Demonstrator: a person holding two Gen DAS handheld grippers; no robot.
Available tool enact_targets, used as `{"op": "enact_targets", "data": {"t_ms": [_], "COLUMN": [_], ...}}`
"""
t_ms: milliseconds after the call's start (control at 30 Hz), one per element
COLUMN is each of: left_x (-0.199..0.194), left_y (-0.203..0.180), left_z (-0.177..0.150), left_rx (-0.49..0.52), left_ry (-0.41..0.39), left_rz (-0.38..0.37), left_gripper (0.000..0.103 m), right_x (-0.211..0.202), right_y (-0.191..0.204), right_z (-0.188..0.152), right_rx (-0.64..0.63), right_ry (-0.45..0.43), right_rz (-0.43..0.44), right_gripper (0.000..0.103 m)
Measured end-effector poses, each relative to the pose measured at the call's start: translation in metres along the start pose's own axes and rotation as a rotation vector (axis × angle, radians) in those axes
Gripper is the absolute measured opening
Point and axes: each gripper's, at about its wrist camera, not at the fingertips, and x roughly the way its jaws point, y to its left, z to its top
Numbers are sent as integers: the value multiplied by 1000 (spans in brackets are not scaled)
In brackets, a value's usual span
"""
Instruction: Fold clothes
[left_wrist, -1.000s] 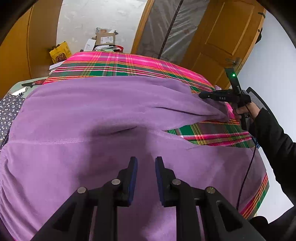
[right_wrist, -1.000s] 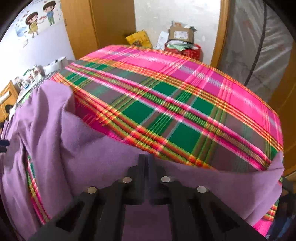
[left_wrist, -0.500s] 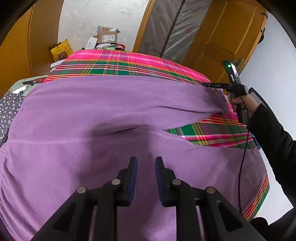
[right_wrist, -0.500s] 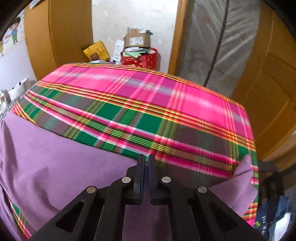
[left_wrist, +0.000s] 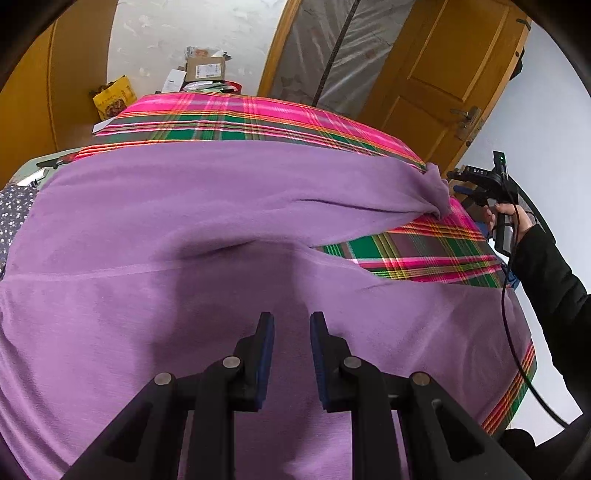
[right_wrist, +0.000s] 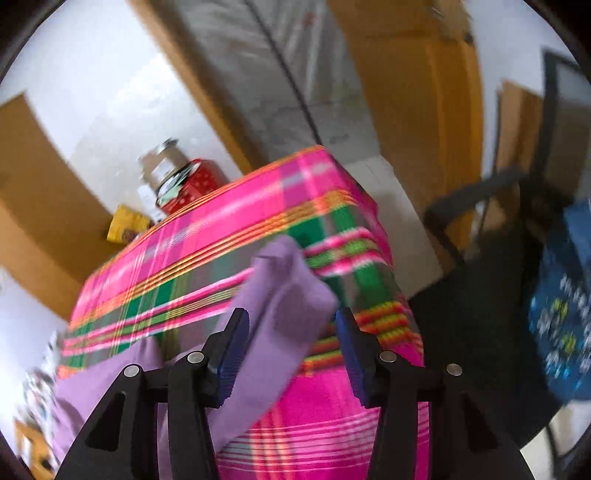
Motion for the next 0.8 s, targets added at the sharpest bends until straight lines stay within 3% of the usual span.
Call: {"op": "enact_targets", "data": {"t_ms": [267,300,367,633,800], "left_x": [2,3,3,4,4], "left_y": [-2,-2,-1,0,1], "left_z": [2,3,3,2,0], "left_rx": [-4,-5,-8,-6,-8], "left_ry": [6,7,8,5,7], "left_rz": [14,16,17,4,-9], "left_gripper": [20,20,20,20,20], "right_x": [26,28,27,-28,-51], "right_y": [3,5,7,-21,-56], "right_z": [4,6,5,7,-7], "right_rx": [-25,-38,-47,23,103], "right_ry": [4,10,15,-78,-38], "right_rz": [-10,-26,-34,-93,-147], "right_gripper": [48,29,4,4,8]}}
